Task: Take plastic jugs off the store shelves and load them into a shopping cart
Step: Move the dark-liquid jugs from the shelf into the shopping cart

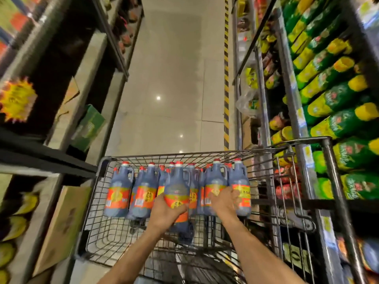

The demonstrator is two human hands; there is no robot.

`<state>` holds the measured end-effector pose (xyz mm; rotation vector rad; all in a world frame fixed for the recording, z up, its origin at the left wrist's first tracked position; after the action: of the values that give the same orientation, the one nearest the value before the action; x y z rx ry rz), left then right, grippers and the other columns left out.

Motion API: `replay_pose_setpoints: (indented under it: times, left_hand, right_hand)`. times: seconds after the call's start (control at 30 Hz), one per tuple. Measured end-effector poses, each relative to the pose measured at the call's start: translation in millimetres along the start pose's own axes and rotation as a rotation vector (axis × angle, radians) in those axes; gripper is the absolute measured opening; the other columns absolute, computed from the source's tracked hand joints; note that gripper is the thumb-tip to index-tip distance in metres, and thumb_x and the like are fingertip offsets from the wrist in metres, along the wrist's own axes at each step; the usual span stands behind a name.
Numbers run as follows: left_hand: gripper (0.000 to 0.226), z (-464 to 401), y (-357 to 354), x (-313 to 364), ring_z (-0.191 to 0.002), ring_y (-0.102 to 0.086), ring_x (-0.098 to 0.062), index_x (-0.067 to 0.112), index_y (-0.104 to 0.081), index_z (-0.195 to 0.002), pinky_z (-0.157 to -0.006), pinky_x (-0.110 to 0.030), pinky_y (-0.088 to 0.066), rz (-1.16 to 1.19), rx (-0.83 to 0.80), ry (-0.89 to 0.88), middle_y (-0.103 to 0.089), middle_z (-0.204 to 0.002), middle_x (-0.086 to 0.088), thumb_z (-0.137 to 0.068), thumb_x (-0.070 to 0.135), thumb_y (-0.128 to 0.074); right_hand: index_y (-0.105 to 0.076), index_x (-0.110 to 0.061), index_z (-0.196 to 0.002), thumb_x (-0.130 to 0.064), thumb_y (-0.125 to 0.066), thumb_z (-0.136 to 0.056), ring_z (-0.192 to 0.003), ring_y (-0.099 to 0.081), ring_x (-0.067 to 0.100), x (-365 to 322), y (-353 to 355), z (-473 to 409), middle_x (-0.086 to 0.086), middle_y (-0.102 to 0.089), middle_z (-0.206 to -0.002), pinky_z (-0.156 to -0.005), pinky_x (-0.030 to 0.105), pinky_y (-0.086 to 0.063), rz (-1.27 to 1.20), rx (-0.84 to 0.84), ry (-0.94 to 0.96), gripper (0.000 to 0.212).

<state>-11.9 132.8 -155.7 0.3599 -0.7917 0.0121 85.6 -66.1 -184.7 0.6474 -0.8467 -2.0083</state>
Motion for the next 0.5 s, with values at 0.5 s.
replay_pose_setpoints:
  times: [0.5]
  left_hand:
    - [0.070,36,51,-37,-0.096,-0.072,-0.015,0.018,-0.055,-0.125,-0.087,-0.039,-0.061,0.038,0.080,0.120,-0.073,-0.107,0.001,-0.069,0.037,-0.093]
  right_hand:
    - [-0.055,-0.010,-0.113,-0.031,-0.091,-0.075,-0.101,-0.068,0.023,0,-31,-9,0.007,-0.069,-0.115,-0.093,0.040,-0.055,-0.550,-0.312,0.069,0.057]
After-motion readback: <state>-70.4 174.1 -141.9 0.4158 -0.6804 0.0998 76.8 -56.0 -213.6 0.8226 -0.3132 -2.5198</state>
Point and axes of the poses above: each hand's wrist, its own z-axis away from the middle knuckle, its own y-axis out of the back of the hand, x = y × z, the point moved 4 cm from there along -z, towards the middle knuckle
